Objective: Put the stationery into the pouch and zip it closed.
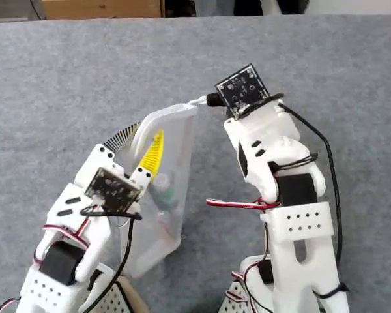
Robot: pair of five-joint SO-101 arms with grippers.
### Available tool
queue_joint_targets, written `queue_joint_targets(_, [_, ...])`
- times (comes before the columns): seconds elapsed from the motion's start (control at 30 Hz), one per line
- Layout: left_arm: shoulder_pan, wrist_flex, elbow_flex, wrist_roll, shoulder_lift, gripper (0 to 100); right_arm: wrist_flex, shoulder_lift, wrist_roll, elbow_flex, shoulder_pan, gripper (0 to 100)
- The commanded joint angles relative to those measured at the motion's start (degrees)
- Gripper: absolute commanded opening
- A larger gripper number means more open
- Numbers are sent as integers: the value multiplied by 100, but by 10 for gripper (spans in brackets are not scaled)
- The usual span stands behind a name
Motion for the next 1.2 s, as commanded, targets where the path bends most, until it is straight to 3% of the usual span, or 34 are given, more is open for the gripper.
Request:
queue_joint_targets(0.0, [-57,-53,-22,-264,79,182,492,-66,-70,-356,-246,299])
queue_joint_targets(0.17, [-4,-114,-4,-1978,79,195,914,-84,-70,-365,-299,492])
queue_joint_targets(0.33, [13,-668,136,-3411,79,153,1222,-92,-79,-365,-290,528])
queue_joint_targets(0.57, [-40,-1600,198,-3429,70,148,1644,-110,-105,-382,-290,528])
queue_joint_targets(0.77, [-57,-2338,848,-4624,70,152,1714,-602,-97,-365,-290,528])
queue_joint_targets(0.83, [-66,-2769,1314,-5459,70,213,1723,-875,-88,-356,-281,528])
queue_joint_targets(0.9, [-57,-3437,1789,-6119,70,336,1785,-1103,-79,-347,-281,528])
queue_joint_targets(1.0, [-13,-4870,2466,-6426,70,497,1925,-1376,-79,-303,-281,528])
queue_joint_targets(1.07, [-4,-5626,2677,-6523,132,530,2013,-1534,-79,-242,-281,528])
queue_joint_targets(1.17, [-4,-5837,2589,-6558,79,517,2189,-1780,-97,-242,-281,528])
